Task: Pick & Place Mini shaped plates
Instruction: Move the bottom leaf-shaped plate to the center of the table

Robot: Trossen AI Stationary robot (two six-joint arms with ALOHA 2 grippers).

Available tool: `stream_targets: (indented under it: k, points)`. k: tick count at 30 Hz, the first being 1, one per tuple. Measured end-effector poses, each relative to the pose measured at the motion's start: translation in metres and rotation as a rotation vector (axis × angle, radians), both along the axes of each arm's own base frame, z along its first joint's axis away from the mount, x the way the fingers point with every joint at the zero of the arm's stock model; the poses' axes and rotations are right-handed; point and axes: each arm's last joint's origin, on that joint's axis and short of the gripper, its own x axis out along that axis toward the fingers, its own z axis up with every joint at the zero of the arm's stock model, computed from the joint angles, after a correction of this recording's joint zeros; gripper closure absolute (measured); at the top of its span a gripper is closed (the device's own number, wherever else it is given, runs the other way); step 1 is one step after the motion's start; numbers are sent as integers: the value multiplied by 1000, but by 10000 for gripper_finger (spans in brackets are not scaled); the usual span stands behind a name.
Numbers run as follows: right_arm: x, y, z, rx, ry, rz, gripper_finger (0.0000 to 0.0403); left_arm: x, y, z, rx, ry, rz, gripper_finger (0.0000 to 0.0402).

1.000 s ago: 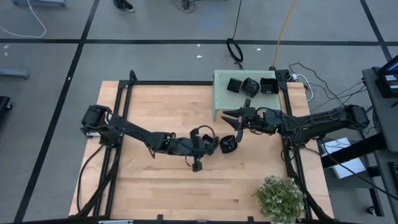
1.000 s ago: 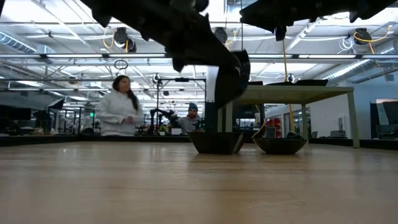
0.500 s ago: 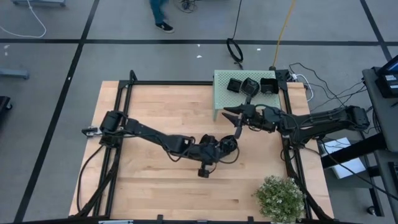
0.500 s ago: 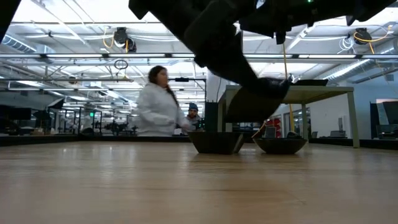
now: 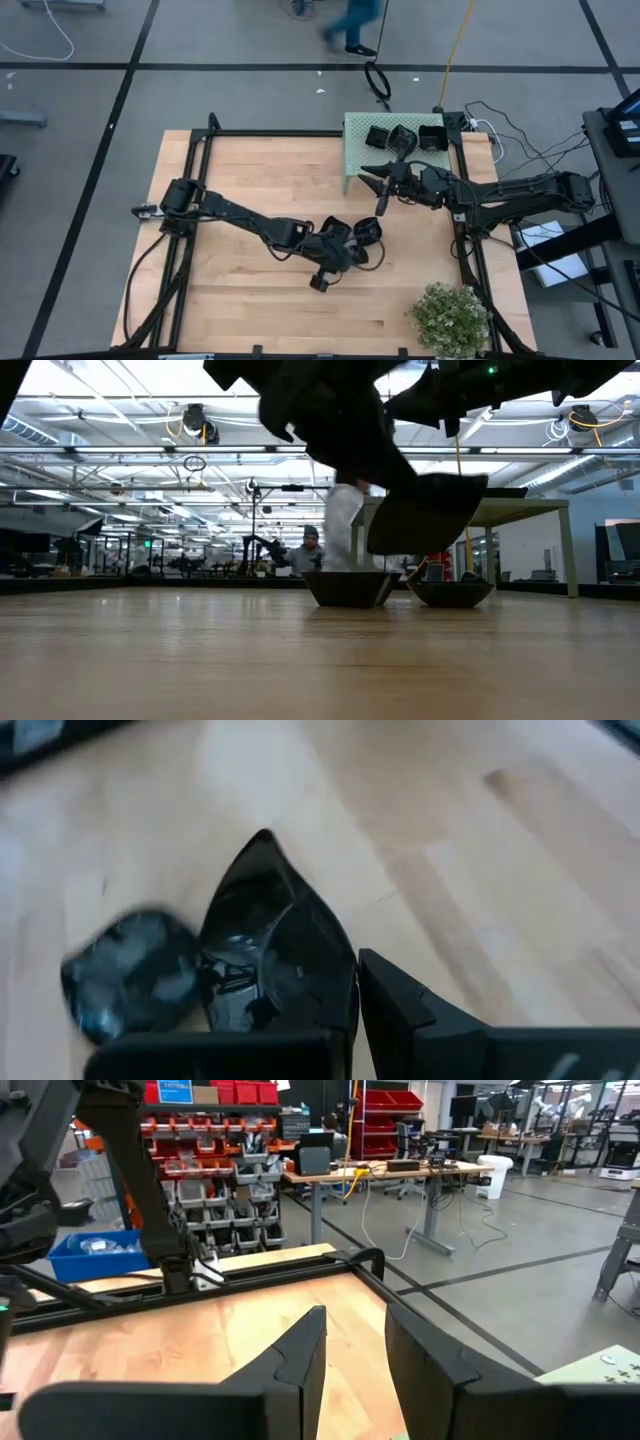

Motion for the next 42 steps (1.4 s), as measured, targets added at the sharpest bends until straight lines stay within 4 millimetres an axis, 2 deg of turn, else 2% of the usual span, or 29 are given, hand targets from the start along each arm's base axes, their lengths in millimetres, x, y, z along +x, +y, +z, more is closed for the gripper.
stream_targets:
  k: [7, 10, 13, 17, 19, 42]
  points:
    - [0, 0, 0, 24, -8, -2, 309, 0, -7, 2, 192, -76, -238, 381]
    - [0, 0, 0, 25, -8, -2, 309, 1, -6, 3, 228, -104, -275, 381]
    - [0, 0, 0, 25, -8, -2, 309, 6, -5, -3, 194, -121, -268, 381]
    - [0, 0, -1, 25, -3, -2, 309, 10, -8, -25, 188, -74, -276, 380]
    - [0, 0, -1, 26, 0, -2, 309, 10, -10, -29, 204, -64, -265, 381]
    - [0, 0, -4, 27, 28, -2, 309, 10, -12, -30, 150, -47, -211, 380]
